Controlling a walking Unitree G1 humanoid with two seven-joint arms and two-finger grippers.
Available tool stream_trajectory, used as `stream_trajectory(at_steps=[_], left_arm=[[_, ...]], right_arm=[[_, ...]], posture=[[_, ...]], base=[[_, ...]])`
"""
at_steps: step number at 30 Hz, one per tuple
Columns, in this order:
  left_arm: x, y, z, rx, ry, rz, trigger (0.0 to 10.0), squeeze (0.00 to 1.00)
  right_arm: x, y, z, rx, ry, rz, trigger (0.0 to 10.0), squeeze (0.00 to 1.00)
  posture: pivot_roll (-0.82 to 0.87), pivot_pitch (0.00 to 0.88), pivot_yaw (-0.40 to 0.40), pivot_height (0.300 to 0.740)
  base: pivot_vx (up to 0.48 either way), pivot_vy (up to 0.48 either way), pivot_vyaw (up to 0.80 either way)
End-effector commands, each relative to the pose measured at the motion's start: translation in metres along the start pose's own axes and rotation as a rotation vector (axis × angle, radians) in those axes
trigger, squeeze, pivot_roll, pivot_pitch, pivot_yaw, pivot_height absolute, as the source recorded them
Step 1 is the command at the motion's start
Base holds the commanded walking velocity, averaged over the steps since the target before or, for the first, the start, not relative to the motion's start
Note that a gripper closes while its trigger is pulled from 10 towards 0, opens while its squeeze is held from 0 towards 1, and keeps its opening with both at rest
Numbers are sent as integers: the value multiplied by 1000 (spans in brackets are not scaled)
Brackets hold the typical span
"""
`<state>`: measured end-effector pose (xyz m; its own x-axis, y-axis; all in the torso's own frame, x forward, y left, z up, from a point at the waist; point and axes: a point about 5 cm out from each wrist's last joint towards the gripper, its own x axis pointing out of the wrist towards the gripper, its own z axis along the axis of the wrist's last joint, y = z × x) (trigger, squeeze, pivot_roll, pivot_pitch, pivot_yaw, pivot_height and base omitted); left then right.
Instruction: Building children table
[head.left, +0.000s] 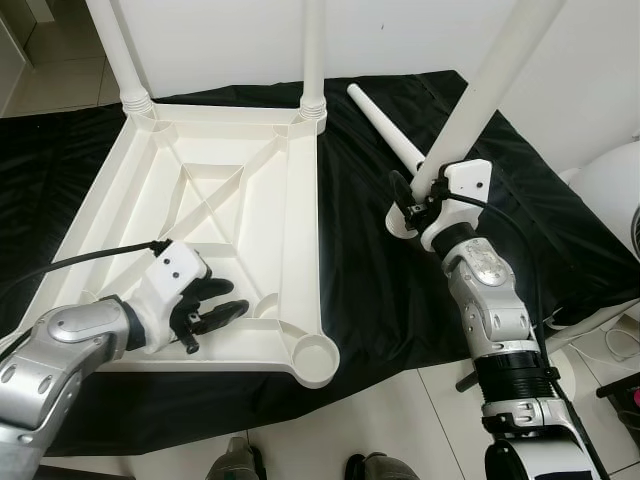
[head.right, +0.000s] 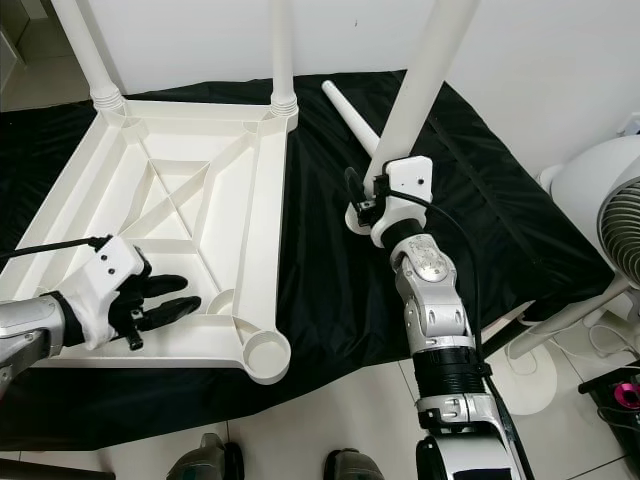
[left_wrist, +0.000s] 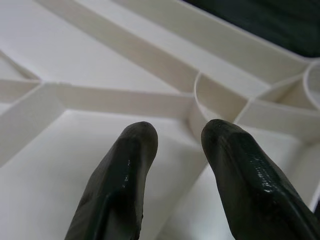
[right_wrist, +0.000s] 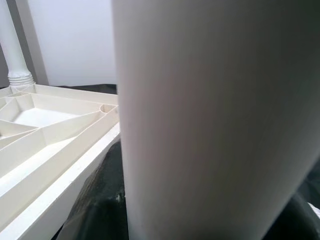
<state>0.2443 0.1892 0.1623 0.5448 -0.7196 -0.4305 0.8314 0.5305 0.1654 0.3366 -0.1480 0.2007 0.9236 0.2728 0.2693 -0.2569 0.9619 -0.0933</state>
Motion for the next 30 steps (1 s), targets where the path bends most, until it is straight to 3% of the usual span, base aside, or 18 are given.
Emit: stream_trajectory(at_steps=[1, 10, 19, 23, 30], left_arm=[[-5, -11, -7, -4, 35, -216, 10000, 0], [-5, -13, -18, 20, 120, -248, 10000, 0], [-1, -15, -21, 32, 143, -255, 10000, 0], [11, -3, -27, 102, 211, -139, 10000, 0], [22, 15, -29, 86, 286, -15, 10000, 0]], right_arm=[[-1, -3, 2, -8, -16, -13, 10000, 0], [-4, -6, 1, -17, -14, -24, 10000, 0], [-5, -7, 0, -25, -11, -32, 10000, 0], [-4, -8, 1, -38, -11, -29, 10000, 0], [-2, -8, 2, -47, -17, -33, 10000, 0]], posture=[[-7, 65, 3, 740], [-16, 63, 15, 740], [-21, 63, 14, 740], [-23, 62, 12, 740], [-27, 62, 22, 740]], base=[[0, 0, 0], [0, 0, 0], [0, 0, 0], [0, 0, 0], [0, 0, 0]])
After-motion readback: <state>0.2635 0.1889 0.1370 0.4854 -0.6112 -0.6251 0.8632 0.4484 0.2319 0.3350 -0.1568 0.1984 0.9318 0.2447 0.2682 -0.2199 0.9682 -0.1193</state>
